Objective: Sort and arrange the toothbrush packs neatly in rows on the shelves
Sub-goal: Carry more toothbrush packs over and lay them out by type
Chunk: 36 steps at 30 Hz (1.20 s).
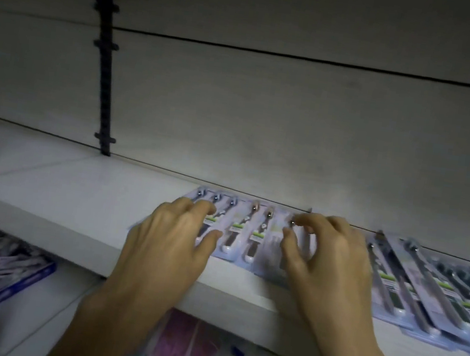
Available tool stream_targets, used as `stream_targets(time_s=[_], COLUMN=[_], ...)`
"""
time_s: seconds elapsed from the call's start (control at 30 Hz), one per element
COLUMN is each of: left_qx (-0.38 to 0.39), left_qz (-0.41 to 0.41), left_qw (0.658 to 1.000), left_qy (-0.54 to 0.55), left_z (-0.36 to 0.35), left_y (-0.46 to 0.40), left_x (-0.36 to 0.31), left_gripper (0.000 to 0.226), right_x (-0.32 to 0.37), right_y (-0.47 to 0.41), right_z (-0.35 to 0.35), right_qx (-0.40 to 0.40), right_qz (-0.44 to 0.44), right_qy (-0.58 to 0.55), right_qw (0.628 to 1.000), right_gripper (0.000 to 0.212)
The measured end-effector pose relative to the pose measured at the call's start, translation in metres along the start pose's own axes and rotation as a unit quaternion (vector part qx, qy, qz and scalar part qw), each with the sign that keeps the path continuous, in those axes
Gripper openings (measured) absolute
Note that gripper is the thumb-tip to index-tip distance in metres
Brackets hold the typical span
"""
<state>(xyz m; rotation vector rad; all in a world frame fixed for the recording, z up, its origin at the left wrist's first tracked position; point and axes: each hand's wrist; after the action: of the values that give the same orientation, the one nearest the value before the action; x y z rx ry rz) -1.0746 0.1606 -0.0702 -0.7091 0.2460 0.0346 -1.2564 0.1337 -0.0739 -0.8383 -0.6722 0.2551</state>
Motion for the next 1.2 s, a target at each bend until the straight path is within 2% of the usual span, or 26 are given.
stream_targets(time_s=[0.13, 0.37, 0.67, 1.03, 1.2], left_qx=[-0.005, -0.007, -0.031, -0.047, -0.053], left_qz=[0.006, 0.005, 0.024, 0.068, 0.071], left_qw=[0.998, 0.993, 0.993, 0.972, 0.97], left_qy=[-0.056, -0.117, -0.116, -0.218, -0.228], left_z=[0.022, 0.076, 0.151, 0.215, 0.218], left_y=[0.011, 0.033, 0.067, 0.101, 0.093], left_x=[0.047, 0.136, 0.272, 0.432, 0.478], left_gripper=[0.036, 0.039, 0.033, 0.028, 0.027], right_x=[0.05, 0.148, 0.289, 0.442, 0.476], right_y=[0.008, 0.032, 0.075, 0.11, 0.108], right_z=[-0.023, -0.066, -0.126, -0.208, -0.244], right_qx=[0.026, 0.059, 0.069, 0.166, 0.201], right_qz=[0.04, 0.088, 0.136, 0.202, 0.22], right_qy=[-0.001, -0.014, -0.026, -0.031, -0.041], right_qw=[0.999, 0.994, 0.988, 0.965, 0.954], right_gripper=[0.03, 0.023, 0.022, 0.026, 0.029])
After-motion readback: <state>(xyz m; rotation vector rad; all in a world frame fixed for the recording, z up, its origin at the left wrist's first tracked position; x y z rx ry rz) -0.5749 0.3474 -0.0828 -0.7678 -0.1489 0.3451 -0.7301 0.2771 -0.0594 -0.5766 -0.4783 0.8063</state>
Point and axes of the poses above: each hand's wrist, its own y-axis away from the middle knuckle, its own z-axis out of the back of the hand, x = y × z, and after that the axes turned 8 degrees about -y, right-handed
